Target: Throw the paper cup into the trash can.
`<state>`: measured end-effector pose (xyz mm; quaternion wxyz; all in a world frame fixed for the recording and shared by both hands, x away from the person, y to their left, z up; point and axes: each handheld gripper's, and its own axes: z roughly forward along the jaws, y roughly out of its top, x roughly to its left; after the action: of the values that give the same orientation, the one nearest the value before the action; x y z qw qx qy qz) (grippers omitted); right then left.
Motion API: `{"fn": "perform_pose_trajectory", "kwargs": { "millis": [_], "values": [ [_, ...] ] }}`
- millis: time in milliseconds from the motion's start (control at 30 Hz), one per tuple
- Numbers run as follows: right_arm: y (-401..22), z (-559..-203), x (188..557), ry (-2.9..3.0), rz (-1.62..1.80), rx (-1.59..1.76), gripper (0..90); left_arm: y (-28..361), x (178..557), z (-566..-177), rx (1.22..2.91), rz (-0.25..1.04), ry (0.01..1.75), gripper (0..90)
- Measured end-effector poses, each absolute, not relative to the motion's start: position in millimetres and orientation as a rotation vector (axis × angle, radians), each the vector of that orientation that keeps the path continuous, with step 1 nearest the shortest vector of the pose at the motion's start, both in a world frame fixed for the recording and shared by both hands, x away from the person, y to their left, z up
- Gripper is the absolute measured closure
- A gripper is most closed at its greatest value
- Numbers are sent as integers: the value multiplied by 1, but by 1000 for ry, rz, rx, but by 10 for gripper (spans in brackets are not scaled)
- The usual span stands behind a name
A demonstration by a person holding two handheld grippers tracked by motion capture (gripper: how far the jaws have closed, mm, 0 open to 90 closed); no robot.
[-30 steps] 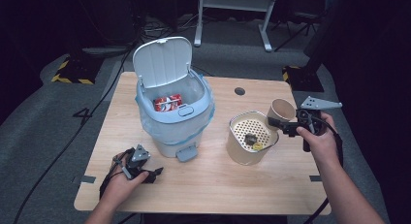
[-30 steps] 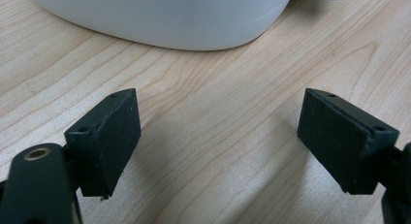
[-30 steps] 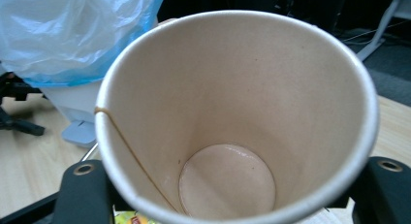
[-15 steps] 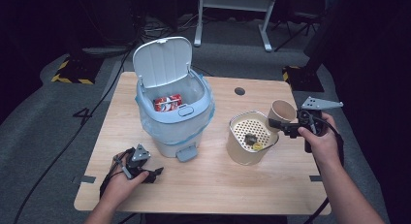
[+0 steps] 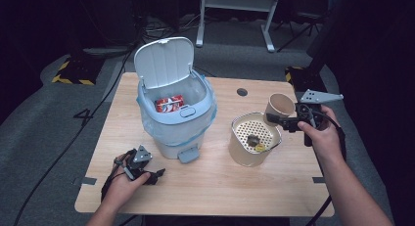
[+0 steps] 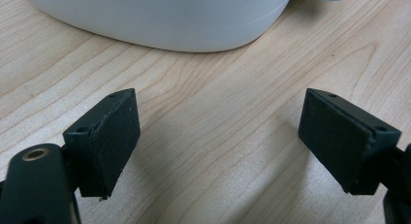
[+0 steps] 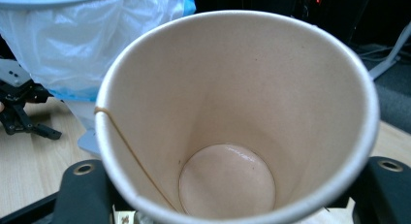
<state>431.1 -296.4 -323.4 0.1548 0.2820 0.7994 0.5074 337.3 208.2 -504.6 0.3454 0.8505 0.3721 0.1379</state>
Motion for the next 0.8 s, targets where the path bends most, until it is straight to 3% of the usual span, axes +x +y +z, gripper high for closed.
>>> {"fn": "perform_pose_trajectory", "kwargs": {
  "millis": [800],
  "values": [
    [-218, -269, 458, 2353, 1469, 628, 304, 208, 337, -505, 2209, 360, 966, 151]
  ]
}}
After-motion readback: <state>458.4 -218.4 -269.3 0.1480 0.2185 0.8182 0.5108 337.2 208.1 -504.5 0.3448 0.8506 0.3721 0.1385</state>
